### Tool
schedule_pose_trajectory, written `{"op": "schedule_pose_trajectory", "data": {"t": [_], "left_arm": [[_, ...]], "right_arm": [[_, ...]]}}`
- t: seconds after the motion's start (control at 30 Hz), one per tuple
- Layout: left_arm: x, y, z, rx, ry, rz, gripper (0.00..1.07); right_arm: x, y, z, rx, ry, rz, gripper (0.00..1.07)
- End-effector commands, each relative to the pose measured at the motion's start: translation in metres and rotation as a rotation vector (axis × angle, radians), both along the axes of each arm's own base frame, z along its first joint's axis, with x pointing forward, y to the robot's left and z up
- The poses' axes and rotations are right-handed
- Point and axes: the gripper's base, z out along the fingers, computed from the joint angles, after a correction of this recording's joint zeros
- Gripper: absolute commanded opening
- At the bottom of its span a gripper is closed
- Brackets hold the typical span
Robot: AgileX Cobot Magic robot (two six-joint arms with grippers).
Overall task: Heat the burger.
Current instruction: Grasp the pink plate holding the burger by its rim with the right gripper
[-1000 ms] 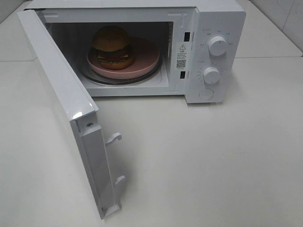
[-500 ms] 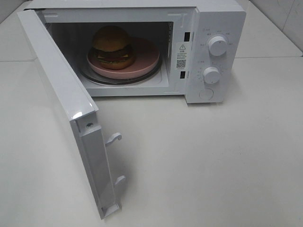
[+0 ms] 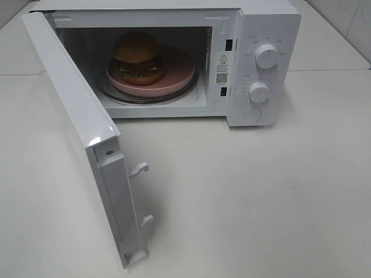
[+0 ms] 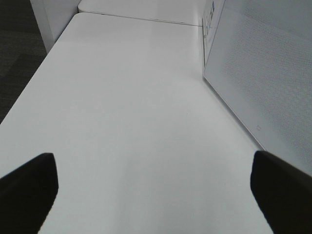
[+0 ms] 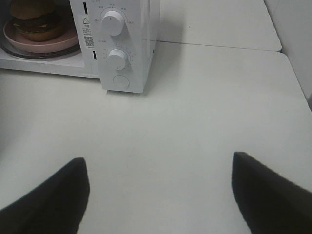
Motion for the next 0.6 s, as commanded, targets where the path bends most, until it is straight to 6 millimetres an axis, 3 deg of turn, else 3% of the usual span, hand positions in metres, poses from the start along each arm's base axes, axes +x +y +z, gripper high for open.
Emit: {"op": "schedule_pose_trajectory", "data": {"t": [0.03,0.37,0.6], "left_arm": [[-0.001,0.000,0.000,0.001,-0.009,0.002,1.00],[-0.001,0.000,0.000,0.001,-0.009,0.002,1.00],[-0.001,0.000,0.000,0.001,-0.009,0.002,1.00]], "right_arm": [[0.018,0.003,0.005,-0.021,0.023,0.010,0.80],[0.069,0.012,0.000,-0.118,0.128,0.083,0.78],[0.113,0.022,-0.019,-0.208,0.256,0.193,0.78]]}}
